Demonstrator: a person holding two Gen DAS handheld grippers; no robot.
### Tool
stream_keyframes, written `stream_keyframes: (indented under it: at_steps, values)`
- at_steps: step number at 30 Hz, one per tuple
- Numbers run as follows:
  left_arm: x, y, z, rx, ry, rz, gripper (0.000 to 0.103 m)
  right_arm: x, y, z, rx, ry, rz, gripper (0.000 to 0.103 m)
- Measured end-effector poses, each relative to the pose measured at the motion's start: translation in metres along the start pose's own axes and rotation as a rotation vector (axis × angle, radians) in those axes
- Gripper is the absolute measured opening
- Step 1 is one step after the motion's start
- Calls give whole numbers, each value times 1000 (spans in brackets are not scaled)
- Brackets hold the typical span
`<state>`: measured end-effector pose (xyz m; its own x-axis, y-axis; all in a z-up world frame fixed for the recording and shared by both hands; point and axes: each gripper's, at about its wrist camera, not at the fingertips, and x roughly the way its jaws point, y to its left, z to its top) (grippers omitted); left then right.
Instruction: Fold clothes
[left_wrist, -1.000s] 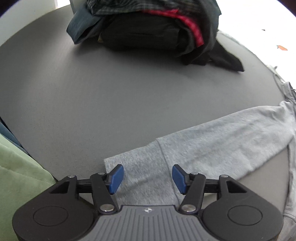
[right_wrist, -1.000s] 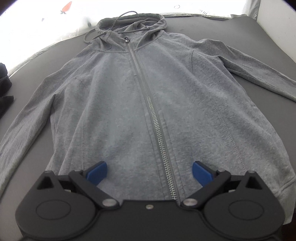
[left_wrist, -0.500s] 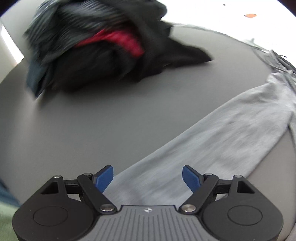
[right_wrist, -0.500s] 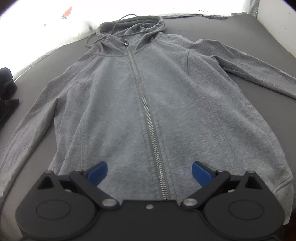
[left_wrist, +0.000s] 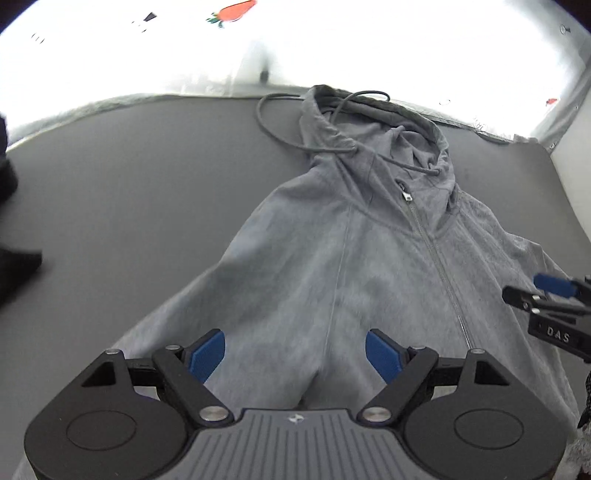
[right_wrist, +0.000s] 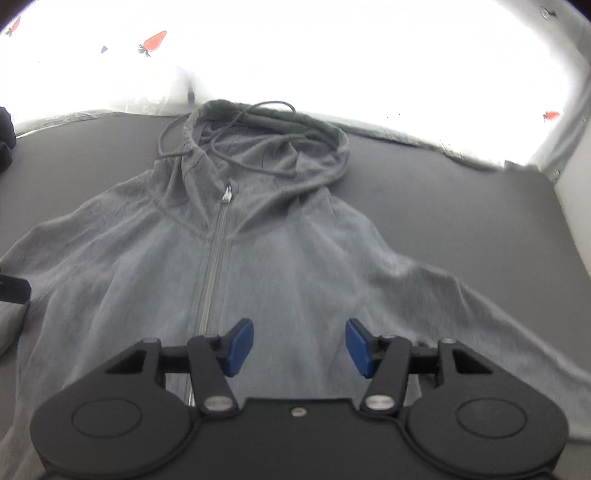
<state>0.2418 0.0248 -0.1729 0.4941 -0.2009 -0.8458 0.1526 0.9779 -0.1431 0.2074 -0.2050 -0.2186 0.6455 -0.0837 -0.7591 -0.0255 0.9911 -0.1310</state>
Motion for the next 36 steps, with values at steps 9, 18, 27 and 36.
stream_keyframes:
  at_steps: [9, 18, 27, 36]
  values:
    - [83, 38, 122, -158, -27, -48, 85, 113, 43, 107, -219, -105, 34, 32]
    - [160, 66, 199, -157, -65, -2, 85, 149, 71, 132, -432, -164, -57, 4]
    - [196, 61, 233, -103, -170, 121, 47, 66, 26, 118, -146, -243, -125, 4]
    - [148, 65, 226, -199, -282, -19, 2, 43, -25, 65, 188, -70, -50, 3]
